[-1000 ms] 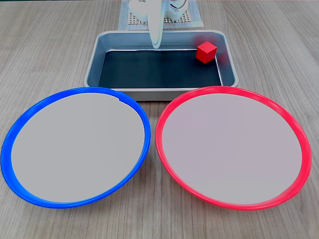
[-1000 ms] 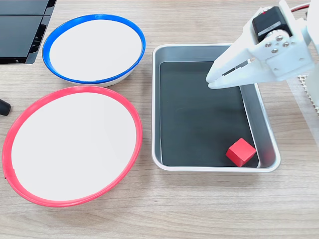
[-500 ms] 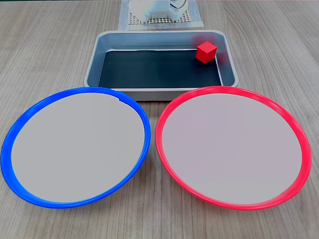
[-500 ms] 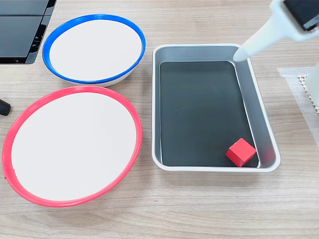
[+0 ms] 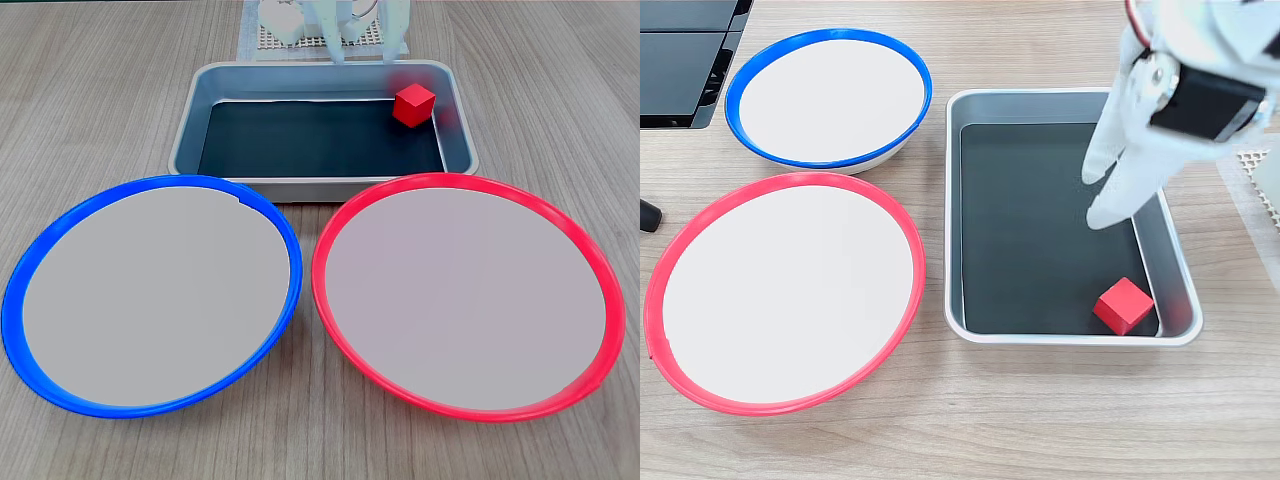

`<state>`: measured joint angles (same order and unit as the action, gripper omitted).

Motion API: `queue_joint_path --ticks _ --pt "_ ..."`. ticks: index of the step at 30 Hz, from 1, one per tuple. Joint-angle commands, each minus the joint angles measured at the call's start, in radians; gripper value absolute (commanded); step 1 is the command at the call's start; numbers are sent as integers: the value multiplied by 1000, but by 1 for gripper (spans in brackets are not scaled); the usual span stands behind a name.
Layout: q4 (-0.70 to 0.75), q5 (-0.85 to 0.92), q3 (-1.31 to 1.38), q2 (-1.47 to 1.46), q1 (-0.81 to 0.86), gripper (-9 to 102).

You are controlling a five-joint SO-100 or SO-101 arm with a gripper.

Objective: Move a red block from tray to red dish

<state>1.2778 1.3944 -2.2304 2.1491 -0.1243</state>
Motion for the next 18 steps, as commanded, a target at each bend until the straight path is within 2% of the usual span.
queue_joint_path --ticks 1,4,14,18 --pt "-23 164 0 -63 -11 18" --pt "-18 245 9 -101 -51 20" --pt "8 296 52 -160 -164 19" --pt "-51 302 32 -179 -198 19"
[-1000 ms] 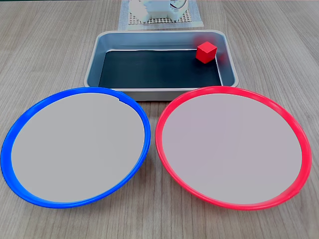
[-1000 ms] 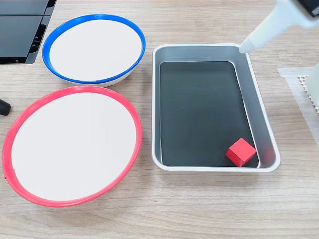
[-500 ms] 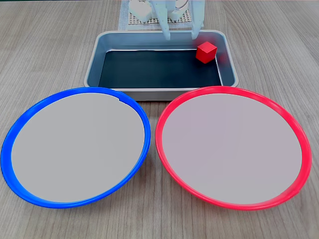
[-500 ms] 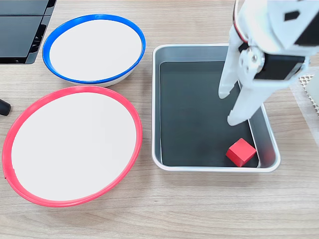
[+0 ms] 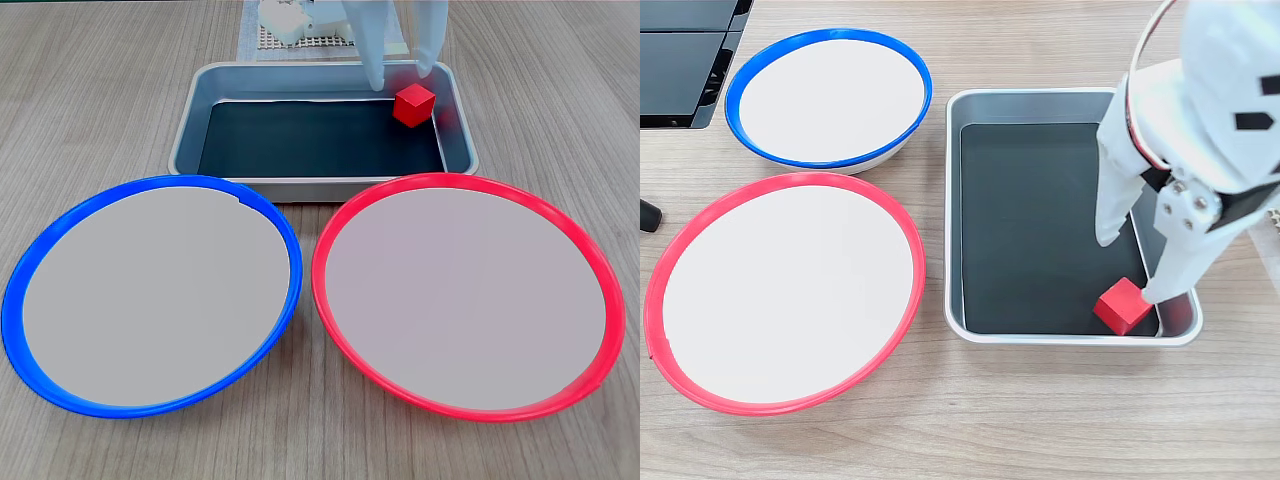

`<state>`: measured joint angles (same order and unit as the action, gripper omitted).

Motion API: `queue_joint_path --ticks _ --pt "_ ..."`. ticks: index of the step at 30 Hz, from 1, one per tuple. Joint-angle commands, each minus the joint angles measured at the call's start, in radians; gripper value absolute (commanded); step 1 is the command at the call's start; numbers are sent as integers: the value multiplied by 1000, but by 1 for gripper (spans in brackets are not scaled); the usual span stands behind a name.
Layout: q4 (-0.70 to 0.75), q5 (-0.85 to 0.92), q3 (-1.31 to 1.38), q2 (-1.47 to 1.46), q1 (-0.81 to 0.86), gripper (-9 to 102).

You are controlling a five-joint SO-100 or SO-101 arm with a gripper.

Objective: Move a red block from tray to red dish

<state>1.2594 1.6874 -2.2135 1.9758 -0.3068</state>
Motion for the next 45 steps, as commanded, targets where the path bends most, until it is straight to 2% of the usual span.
queue_joint_path --ticks 1,5,13,20,24,36,45 --pt "-52 12 5 -11 -17 19" --pt "-114 48 -31 -35 -9 18" --pt "-144 84 -72 -64 -6 18" --pt "31 58 21 -61 -18 17" --pt "60 55 46 -63 -18 17" --pt "-2 81 23 -71 -41 18" --pt "-138 109 -41 -104 -43 19"
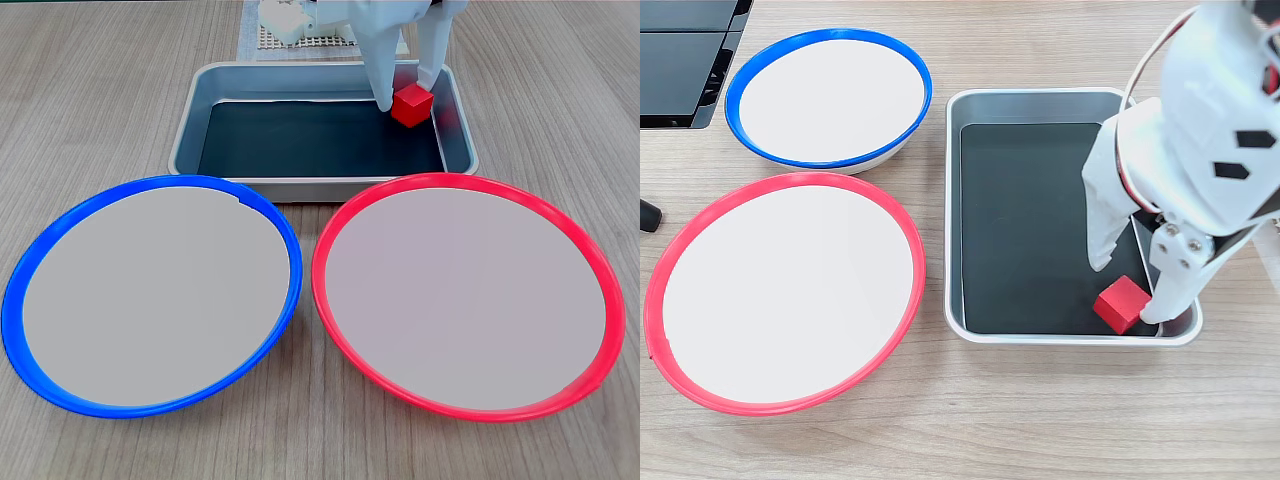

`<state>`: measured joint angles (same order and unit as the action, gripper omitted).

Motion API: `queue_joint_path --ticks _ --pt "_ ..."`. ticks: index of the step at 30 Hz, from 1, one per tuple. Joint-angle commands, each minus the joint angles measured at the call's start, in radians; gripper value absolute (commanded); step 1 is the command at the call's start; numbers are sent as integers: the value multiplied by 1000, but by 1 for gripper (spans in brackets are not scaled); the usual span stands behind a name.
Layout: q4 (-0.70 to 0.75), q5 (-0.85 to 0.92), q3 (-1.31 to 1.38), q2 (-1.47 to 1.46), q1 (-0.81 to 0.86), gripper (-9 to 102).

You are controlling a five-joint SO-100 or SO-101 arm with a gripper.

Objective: Move a red block from tray to red dish

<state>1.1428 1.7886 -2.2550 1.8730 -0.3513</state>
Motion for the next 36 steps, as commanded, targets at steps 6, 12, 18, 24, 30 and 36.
queue_joint_path --ticks 6,12,18,24,30,36 --pt "-64 35 -15 -29 25 10" --pt "-61 12 18 -25 49 0" --pt "-71 -276 164 46 43 0" --pt "-345 -707 517 -133 120 0" --pt "-353 -696 762 -479 187 0" --pt "-354 -640 821 -650 227 0"
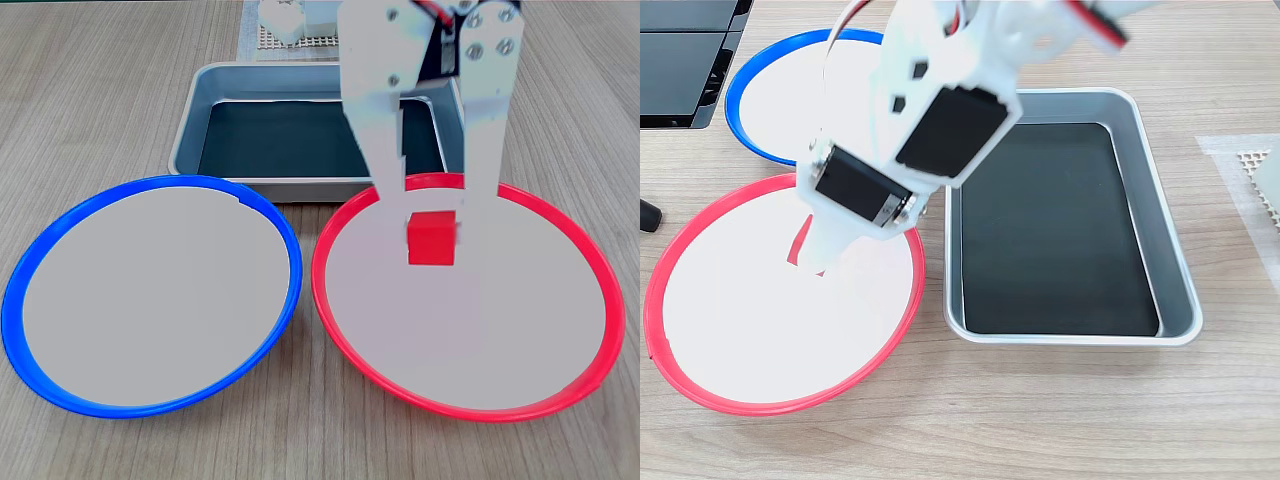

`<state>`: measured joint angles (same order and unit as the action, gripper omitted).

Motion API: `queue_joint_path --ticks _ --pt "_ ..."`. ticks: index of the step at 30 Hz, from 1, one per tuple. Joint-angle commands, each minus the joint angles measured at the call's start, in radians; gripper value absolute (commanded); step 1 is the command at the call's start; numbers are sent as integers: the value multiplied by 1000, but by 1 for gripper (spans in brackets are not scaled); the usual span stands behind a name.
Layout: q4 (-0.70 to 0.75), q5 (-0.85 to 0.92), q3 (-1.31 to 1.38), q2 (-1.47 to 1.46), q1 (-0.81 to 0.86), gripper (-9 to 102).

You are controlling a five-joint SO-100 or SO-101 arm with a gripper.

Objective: Move a red block from tray to red dish

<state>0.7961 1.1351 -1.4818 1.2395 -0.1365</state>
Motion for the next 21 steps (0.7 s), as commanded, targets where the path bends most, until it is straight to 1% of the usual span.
queue_joint_path --ticks 1,3,7,8,9,12,13,15,16,17,18,20,21 --pt "-8 15 49 -28 15 0" --pt "-8 23 51 -40 17 1" --pt "-28 43 37 -41 21 11" --pt "-31 48 32 -37 23 17" --pt "-34 51 29 -32 25 19" --pt "-46 46 20 -5 26 26" --pt "-54 43 15 6 26 26" --pt "-87 6 -2 48 23 23" --pt "-112 -32 -14 78 21 17" --pt "-160 -103 -41 130 17 4" --pt "-213 -190 -77 192 14 0" --pt "-314 -397 -161 319 17 0" --pt "-373 -563 -218 399 28 0"
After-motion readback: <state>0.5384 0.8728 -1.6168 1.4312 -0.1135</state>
